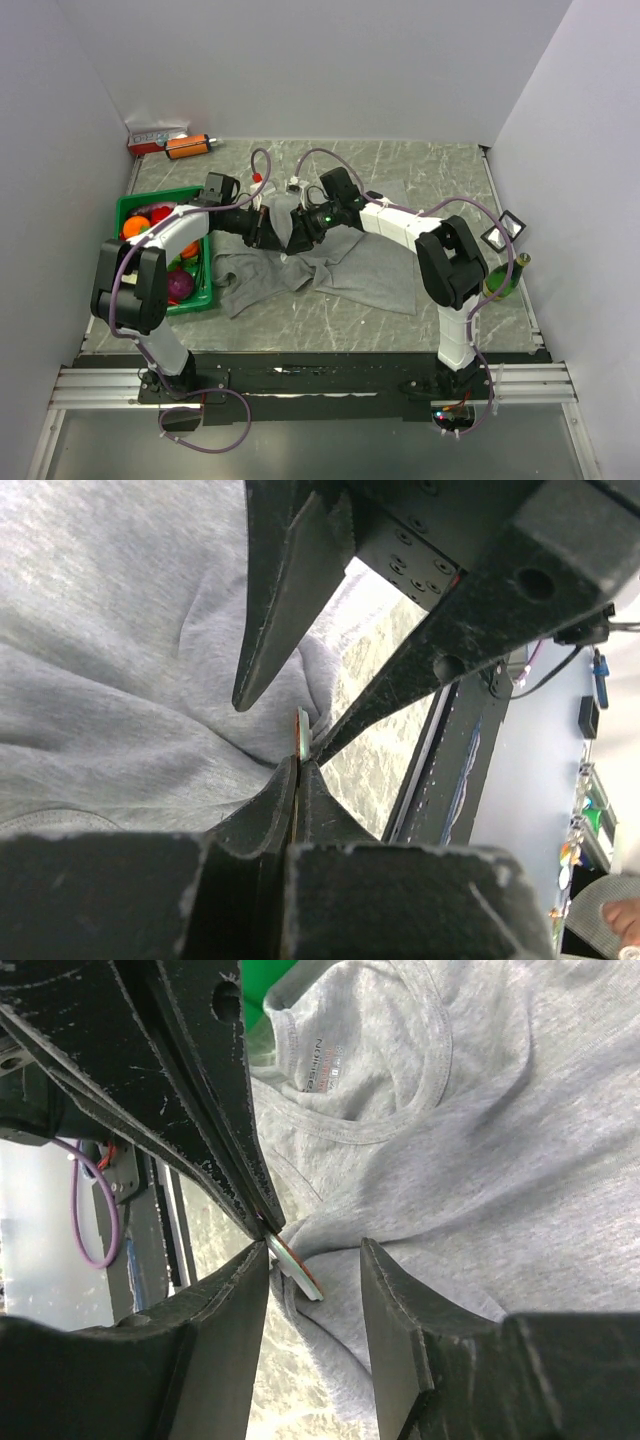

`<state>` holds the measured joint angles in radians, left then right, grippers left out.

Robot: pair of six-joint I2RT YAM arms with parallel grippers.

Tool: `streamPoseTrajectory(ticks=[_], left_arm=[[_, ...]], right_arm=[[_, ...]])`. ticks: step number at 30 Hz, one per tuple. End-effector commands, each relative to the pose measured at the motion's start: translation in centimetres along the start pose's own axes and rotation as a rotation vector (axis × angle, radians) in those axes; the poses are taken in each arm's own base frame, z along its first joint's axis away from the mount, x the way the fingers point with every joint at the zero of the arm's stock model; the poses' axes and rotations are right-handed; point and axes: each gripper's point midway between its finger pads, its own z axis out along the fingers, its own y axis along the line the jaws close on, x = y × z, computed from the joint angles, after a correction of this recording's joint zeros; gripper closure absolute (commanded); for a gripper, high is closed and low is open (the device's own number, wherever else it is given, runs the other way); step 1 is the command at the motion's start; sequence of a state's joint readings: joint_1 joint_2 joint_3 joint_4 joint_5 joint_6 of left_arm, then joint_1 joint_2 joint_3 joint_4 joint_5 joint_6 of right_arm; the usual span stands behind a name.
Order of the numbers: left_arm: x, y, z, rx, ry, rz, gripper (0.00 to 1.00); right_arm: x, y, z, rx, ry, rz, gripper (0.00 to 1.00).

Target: Remove the brooch from the garment

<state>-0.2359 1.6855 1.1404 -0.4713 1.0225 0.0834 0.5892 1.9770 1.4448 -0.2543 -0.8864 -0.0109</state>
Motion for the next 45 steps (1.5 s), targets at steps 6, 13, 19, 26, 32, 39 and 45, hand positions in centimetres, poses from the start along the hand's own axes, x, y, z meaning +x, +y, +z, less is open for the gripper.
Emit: streamPoseTrajectory(ticks=[6,13,19,26,32,39,45], left_arm=[[0.2,-1.8,0.3,0.026,0.018,-0.041,0.99],[3.5,-2.2,-0.9,0.026,0.108,-0.062,0.99],[5.5,-1.3,-0.8,0.008,0.078,-0.223,0.99],[7.6,-0.1,1.2,0.092,0.110,-0.423,0.99],[8.9,3.2,3.0,0.019,0.078,-0.494,0.99],[9.8,6.5,3.9,-0.144,0.023,-0.509,0.99],[11.7,8.0,4.0,-0.222,0.063,-0.540,0.99]], right_arm=[[-1.7,-0.5,-1.9,0.108,-0.031,-0.098,0.50],[-1.5,0.3,-6.8,0.318,-0.077,-0.297,0.48],[0.6,3.7,-5.6,0.204,-0.023,-0.386,0.52],[3.7,4.2,-1.1,0.113,0.076,-0.406,0.68],[5.7,2.4,-0.2,0.150,0.163,-0.339,0.69],[6.2,1.5,1.1,0.152,0.223,-0.219,0.54],[7.4,1.2,3.2,0.125,0.288,-0.093,0.50]])
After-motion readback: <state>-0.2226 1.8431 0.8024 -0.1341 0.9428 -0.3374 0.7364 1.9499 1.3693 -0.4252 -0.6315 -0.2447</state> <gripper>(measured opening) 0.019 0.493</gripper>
